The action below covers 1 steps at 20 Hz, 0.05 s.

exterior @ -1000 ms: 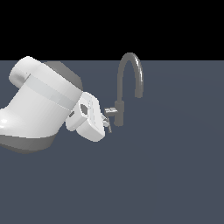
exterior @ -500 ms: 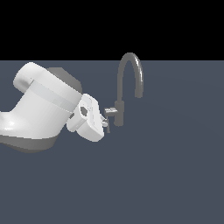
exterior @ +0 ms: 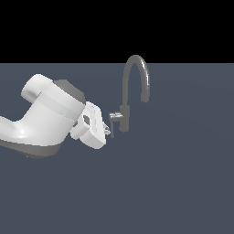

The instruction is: Turn on the faucet by rotating a designated handle.

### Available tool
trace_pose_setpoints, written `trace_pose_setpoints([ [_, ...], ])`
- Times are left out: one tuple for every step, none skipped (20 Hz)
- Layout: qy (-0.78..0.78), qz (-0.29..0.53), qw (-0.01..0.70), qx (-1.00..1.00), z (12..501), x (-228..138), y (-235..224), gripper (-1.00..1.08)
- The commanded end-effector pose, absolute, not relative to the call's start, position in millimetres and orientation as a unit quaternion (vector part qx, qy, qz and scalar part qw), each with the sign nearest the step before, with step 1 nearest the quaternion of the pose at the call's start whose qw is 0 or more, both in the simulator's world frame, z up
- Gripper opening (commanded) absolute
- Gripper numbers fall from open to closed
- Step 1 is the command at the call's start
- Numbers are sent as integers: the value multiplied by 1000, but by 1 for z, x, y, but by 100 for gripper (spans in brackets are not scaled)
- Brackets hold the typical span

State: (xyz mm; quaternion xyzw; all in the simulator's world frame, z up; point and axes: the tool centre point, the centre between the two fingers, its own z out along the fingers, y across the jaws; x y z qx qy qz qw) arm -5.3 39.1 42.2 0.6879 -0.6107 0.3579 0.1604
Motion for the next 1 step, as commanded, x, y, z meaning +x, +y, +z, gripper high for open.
trace_pose_setpoints([
  [-612,354,183,683,24,-10,18,-100],
])
